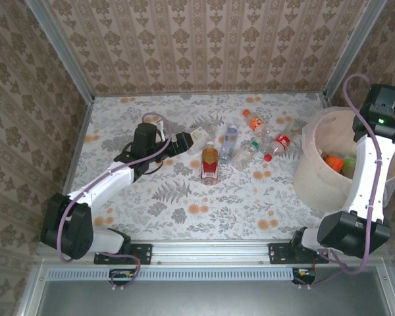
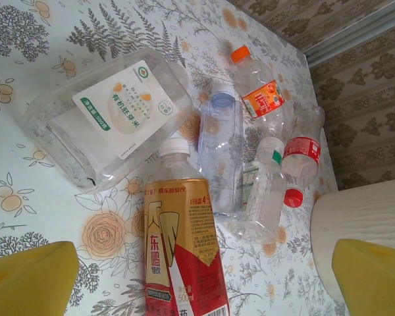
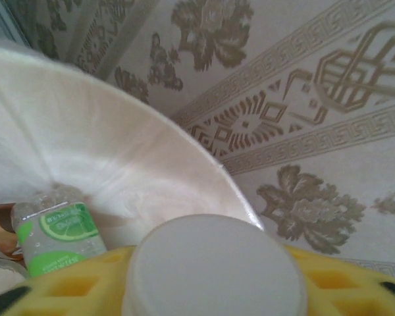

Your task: Put the plastic bottles in the bin

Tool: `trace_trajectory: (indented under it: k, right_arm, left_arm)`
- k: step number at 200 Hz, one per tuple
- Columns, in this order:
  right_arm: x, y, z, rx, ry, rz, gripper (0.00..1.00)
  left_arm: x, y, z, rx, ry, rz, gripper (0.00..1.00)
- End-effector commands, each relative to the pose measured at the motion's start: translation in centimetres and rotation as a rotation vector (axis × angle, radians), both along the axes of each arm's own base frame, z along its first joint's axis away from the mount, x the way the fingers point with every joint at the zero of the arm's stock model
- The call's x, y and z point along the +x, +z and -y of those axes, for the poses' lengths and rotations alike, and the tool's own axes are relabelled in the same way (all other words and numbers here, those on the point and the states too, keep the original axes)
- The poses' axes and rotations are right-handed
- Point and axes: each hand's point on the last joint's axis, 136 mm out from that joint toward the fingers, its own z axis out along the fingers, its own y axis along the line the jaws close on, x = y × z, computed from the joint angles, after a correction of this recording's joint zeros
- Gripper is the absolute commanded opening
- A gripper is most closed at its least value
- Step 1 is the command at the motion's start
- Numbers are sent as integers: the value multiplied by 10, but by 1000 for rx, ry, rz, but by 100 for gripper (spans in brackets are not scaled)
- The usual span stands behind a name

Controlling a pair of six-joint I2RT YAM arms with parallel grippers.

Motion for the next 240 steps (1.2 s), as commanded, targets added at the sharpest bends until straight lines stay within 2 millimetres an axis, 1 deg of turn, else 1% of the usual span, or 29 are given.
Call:
trace_trajectory:
  k: [1,19,69,87,117,132,146,159,162,184,200,217,240]
  right_arm:
    - [-5,-1,8,-42,-28,-27,66]
    - [-4,1,7,-38,-30,-17,73]
    - [-3,11,0,-44,-28,22,79]
    - [-2,14,-3,-50,-34,37,84]
    - [4,22,-14,-41,-28,84,92]
    - [9,28,-23,-27,-16,131,99]
    - [17,33,-38,14,18,192,100]
    - [30,38,-61,57,83,259,100]
    - [32,39,-63,61,87,269,100]
    - [51,51,-100,78,205,390,100]
    - [58,63,-127,115,274,513,100]
    - [64,67,-159,213,373,636,100]
    - [71,63,-207,391,545,755,100]
  left_arm:
    - [1,2,-6,8,21,-5,100]
    - [0,0,-6,8,22,-12,100]
    - [-1,-5,-8,5,35,-19,100]
    - [-1,-5,-8,10,36,-18,100]
    - [0,-7,-10,26,37,-21,100]
    - [0,-8,-11,39,38,-19,100]
    - [3,-8,-13,58,42,-16,100]
    - [5,-9,-15,84,47,-19,100]
    - [6,-10,-16,91,50,-18,100]
    - [11,-11,-17,131,51,-21,100]
    - [16,-8,-17,151,50,-4,100]
    - [22,-5,-19,189,50,25,100]
    - [31,-2,-17,245,14,66,100]
